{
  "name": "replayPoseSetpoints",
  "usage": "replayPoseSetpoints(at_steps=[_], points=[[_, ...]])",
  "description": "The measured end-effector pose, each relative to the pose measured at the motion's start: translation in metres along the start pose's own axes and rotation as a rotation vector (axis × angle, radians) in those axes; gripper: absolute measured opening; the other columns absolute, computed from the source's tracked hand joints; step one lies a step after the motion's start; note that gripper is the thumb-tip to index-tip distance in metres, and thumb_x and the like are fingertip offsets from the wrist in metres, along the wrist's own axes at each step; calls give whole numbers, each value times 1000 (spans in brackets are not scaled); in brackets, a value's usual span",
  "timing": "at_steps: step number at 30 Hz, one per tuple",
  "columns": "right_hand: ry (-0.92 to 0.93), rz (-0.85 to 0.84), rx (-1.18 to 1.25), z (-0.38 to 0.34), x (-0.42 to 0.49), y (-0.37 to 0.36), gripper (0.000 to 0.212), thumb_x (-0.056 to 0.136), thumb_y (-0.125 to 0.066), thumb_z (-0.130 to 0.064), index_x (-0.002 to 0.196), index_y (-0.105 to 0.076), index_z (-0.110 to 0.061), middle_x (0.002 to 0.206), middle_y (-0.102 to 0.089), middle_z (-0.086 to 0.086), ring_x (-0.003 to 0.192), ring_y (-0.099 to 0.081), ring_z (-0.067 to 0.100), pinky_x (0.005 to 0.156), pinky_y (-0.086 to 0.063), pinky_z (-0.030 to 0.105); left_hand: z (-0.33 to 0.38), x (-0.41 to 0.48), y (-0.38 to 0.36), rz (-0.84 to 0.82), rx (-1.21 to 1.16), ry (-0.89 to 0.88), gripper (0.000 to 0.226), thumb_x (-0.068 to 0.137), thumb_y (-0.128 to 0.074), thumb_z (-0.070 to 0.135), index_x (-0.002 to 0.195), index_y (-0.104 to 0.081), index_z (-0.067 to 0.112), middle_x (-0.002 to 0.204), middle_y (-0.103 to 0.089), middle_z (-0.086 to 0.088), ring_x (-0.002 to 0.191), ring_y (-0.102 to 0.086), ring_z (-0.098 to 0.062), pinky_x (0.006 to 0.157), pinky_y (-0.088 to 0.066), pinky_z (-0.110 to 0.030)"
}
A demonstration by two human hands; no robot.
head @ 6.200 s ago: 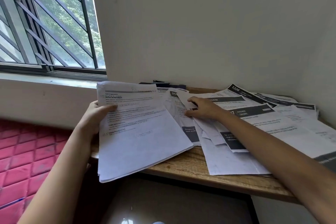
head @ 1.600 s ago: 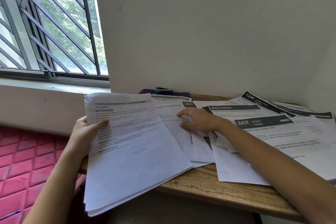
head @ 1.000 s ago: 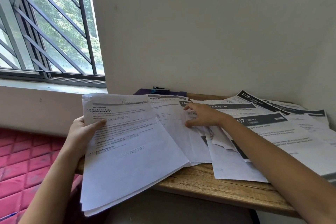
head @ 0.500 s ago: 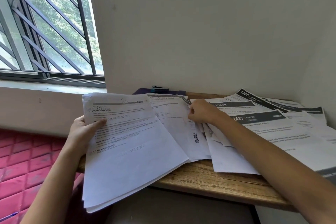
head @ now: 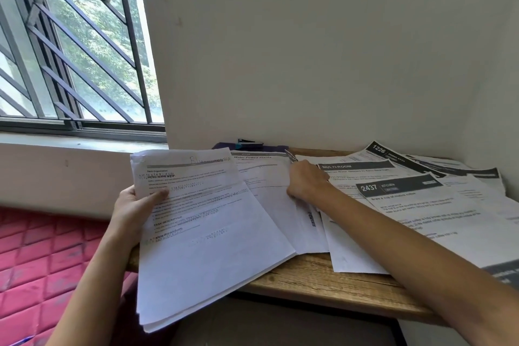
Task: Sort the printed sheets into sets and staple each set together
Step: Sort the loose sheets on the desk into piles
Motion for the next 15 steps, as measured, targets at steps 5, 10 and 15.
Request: replayPoseSetpoints(at_steps=[5,10,15], points=[[46,76,194,-2,-7,6,16,79,-66,-10,94,-59,-9,100,-60,8,96,-60,29,74,-44,30,8,-5,4,2,-85,32,12,86,-65,0,96,-63,7,96,-68,-15,77,-68,-29,56,-60,-32],[175,91,637,-12,-18,0,22,70,-71,-9,56,-57,1,58,-56,7,57,-54,19,51,-35,25,15,-12,24,-2,-189,90,14,87,-63,5,101,-64,6,91,-72,-13,66,-72,-22,55,-60,-37],[343,-65,864,-36,-32,-5,13,74,-72,-12,61,-70,-9,85,-74,10,86,-70,22,77,-56,36,28,-25,41,-33,-190,98,11,89,-58,3,98,-63,4,74,-74,-7,58,-71,-21,47,-57,-34]])
Point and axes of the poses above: each hand's wrist, its own x-axis towards the middle knuckle, its own y-axis out of the back of the hand, z = x × y, the point moved 2 cm from there along x, towards the middle knuckle
